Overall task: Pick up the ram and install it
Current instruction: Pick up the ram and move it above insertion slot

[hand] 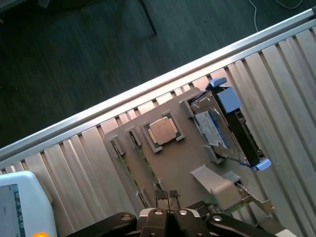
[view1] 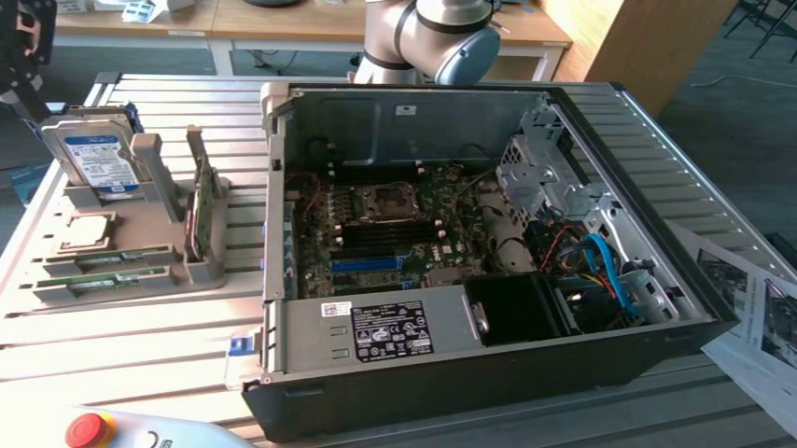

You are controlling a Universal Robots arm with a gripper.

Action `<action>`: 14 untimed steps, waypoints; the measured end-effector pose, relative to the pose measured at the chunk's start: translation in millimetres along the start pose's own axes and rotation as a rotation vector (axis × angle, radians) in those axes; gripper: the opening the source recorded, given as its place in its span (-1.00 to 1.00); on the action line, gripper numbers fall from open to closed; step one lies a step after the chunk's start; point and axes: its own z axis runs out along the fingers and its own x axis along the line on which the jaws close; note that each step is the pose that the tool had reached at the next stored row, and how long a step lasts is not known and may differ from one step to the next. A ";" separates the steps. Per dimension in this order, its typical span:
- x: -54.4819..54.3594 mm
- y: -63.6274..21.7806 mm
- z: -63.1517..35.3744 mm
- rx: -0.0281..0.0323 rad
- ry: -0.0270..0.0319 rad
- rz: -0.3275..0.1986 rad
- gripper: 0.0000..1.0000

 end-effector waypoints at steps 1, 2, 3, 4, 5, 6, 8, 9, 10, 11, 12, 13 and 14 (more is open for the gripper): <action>0.0 0.0 0.0 -0.0004 0.0009 -0.019 -0.80; 0.0 0.0 0.0 -0.0009 0.0017 -0.037 -0.80; 0.0 0.0 0.0 -0.0013 0.0025 -0.054 -0.80; 0.0 0.0 0.0 -0.0017 0.0033 -0.071 -0.80; 0.0 0.0 0.0 -0.0021 0.0041 -0.088 -0.80; 0.0 0.0 0.0 -0.0025 0.0048 -0.105 -0.80; 0.0 0.0 0.0 -0.0032 0.0063 -0.139 -0.80; 0.0 0.0 0.0 -0.0036 0.0070 -0.154 -0.80; 0.0 0.0 0.0 -0.0039 0.0077 -0.170 -0.80; 0.0 0.0 0.0 -0.0043 0.0084 -0.185 -0.80; 0.0 0.0 0.0 -0.0046 0.0091 -0.201 -0.80; 0.0 0.0 0.0 -0.0050 0.0098 -0.216 -0.80; 0.0 0.0 0.0 -0.0054 0.0106 -0.233 -0.80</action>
